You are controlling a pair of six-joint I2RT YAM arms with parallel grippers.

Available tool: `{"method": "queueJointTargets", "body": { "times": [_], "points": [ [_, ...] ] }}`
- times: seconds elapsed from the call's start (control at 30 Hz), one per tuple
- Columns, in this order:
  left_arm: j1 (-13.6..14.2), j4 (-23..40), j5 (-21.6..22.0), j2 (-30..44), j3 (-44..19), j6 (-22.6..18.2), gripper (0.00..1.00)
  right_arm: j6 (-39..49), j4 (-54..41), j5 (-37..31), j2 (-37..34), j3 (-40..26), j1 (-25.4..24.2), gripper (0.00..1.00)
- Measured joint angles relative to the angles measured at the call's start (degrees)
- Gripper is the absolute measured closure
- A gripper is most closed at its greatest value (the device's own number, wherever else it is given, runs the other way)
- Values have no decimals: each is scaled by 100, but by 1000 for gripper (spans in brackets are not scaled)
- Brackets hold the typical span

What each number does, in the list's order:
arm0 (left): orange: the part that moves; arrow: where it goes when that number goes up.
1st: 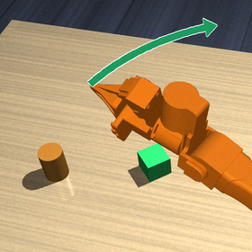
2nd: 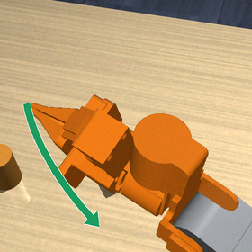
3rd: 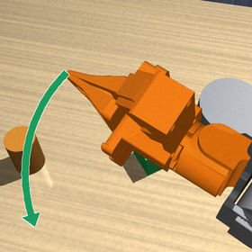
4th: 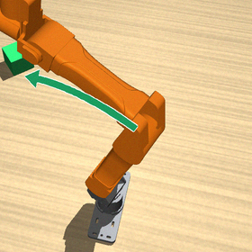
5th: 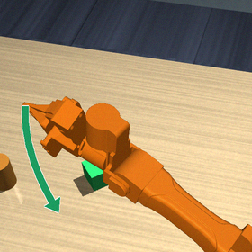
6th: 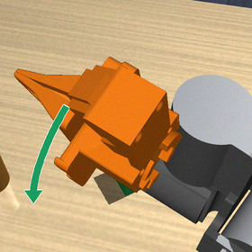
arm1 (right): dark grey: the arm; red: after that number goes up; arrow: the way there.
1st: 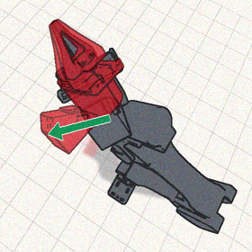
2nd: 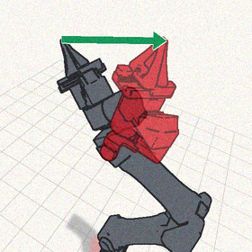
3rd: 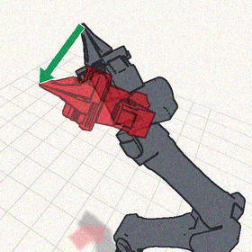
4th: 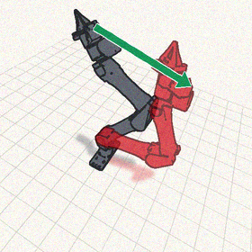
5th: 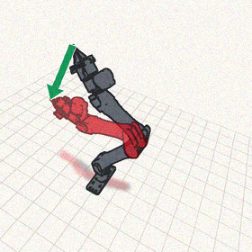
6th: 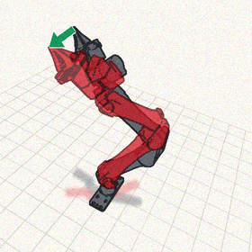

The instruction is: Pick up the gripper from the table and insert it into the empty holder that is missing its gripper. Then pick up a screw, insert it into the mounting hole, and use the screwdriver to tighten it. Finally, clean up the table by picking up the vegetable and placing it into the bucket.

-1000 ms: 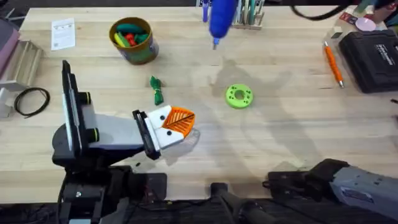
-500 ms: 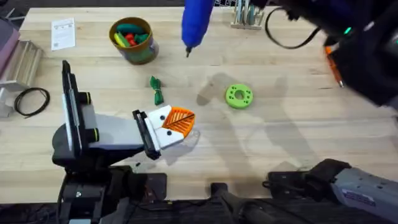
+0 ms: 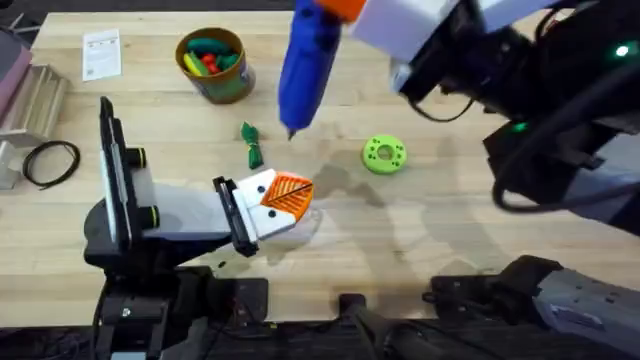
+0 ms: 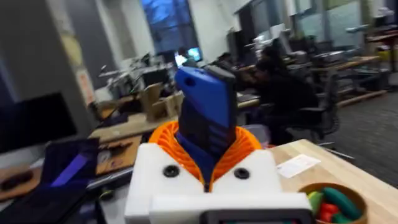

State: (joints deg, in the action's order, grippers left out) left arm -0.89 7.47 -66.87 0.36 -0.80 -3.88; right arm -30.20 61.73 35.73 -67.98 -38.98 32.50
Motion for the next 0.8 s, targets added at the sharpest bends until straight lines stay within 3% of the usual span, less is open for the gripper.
{"method": "queueJointTargets", "body": {
  "times": [0.4,0.8],
  "points": [
    [0,2,0,0,0,0,985,1029,-7,168,-163,0,941,982],
    [0,2,0,0,0,0,985,1543,-7,460,-174,0,1141,982]
  ]
}}
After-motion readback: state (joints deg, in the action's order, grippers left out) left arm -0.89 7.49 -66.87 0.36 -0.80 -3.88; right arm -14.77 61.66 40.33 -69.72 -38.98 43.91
